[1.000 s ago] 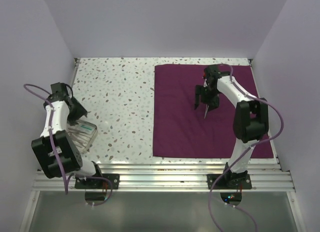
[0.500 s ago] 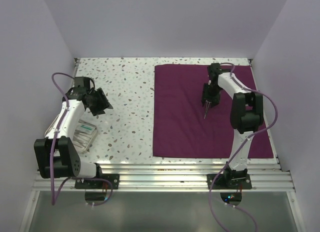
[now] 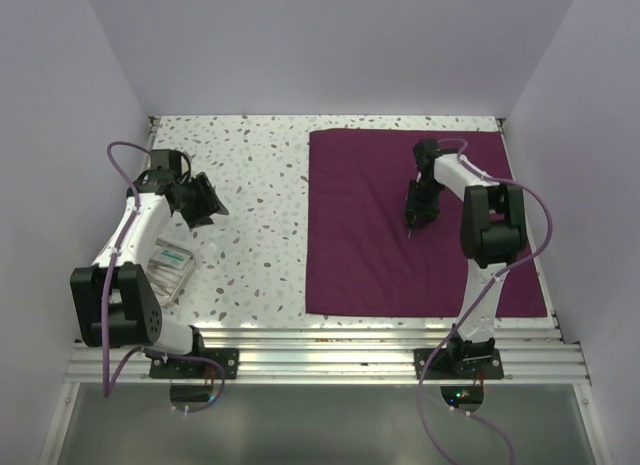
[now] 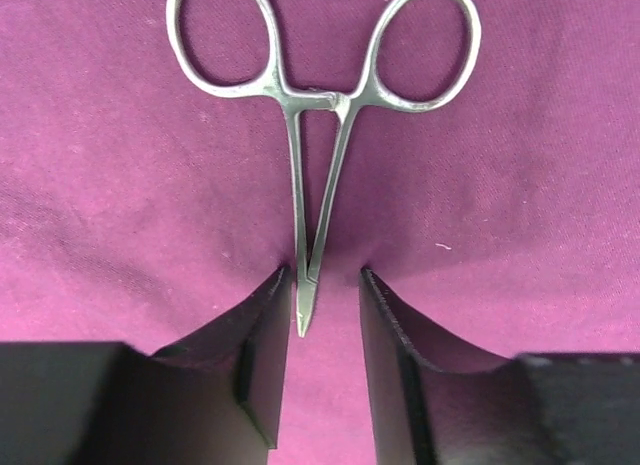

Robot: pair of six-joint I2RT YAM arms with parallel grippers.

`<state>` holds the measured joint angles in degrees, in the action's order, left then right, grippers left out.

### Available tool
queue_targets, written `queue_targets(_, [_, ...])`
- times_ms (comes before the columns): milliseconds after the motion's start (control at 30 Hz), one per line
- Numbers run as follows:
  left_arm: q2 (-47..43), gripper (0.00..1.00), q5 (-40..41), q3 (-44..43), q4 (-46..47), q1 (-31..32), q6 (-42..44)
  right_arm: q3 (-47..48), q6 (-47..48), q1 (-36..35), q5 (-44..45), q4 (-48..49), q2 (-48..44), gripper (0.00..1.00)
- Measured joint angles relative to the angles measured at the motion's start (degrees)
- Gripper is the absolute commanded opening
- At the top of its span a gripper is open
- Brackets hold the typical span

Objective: Prepare the surgical pack

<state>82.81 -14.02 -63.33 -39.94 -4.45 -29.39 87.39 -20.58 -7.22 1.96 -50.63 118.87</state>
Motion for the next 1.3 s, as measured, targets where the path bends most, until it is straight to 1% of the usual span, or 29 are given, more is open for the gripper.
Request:
queue_targets(67, [0.00, 0.52, -0.24, -0.11, -0.02, 0.00, 0.00, 0.00, 0.02, 0.04, 0.17, -0.07, 0.02, 0.34])
queue_targets(167, [0.00, 0.52, -0.57, -0.22, -0.02, 0.04, 0.00, 0.02, 0.02, 0.04, 0.52, -0.22, 0.07, 0.26])
queue_targets(200, [0.00, 0.52, -0.61, -0.22, -0.04, 0.09, 0.00, 0.04, 0.02, 0.04, 0.57, -0.28, 0.07, 0.20])
queue_targets(233, [0.00, 0.52, -0.63, -0.22, -0.04, 0.11, 0.00, 0.13, 0.04, 0.04, 0.66, -0.39, 0.07, 0.16])
queue_targets(400, [0.00, 0.52, -0.85, -0.22, -0.04, 0.15, 0.00, 0.63, 0.02, 0.04, 0.94, -1.07, 0.07, 0.01])
queue_targets(433, [0.00, 0.52, -0.92, -0.22, -0.07, 0.15, -0.02, 0.68, 0.04, 0.04, 0.94, -1.14, 0.07, 0.00])
queue_targets(667, [0.00, 0.52, -2.43, -0.24, -0.37, 0.48, -0.07, 1.07, 0.55, 0.04, 0.90, -1.70, 0.07, 0.00])
queue_targets(700, [0.00, 0.52, -2.56, -0.24, -0.44, 0.48, -0.07, 1.18, 0.74, 0.04, 0.90, -1.84, 0.04, 0.00])
queue_targets(733, [0.00, 0.52, -2.71, -0.24, -0.48, 0.48, -0.07, 1.31, 0.98, 0.04, 0.90, -1.99, 0.04, 0.04])
queue_targets(767, [0.00, 0.52, -2.82, -0.24, -0.48, 0.48, -0.07, 1.40, 1.31, 0.04, 0.87, -2.08, 0.04, 0.12])
queue_targets(800, [0.00, 0.52, -2.97, -0.24, -0.48, 0.48, -0.07, 1.44, 1.64, 0.04, 0.90, -2.14, 0.04, 0.24])
queue_targets(833, [0.00, 0.52, -3.17, -0.24, -0.50, 0.48, -0.07, 1.53, 1.88, 0.04, 0.92, -2.23, 0.04, 0.27])
queue_targets(867, [-0.02, 0.52, -3.37, -0.24, -0.52, 0.48, -0.07, 1.55, 2.27, 0.04, 0.94, -2.23, 0.04, 0.34])
queue_targets(900, [-0.04, 0.52, -3.52, -0.22, -0.55, 0.48, -0.07, 1.57, 2.47, 0.04, 0.94, -2.34, 0.04, 0.37])
queue_targets(1100, [-0.94, 0.52, -4.39, 0.15, -0.59, 0.48, -0.11, 2.64, 3.26, 0.00, 0.92, -2.49, 0.04, 0.38])
queue_targets(1300, [-1.16, 0.52, -5.05, 0.33, -0.66, 0.48, -0.11, 5.38, 3.26, 0.00, 0.94, -2.54, 0.87, 0.36])
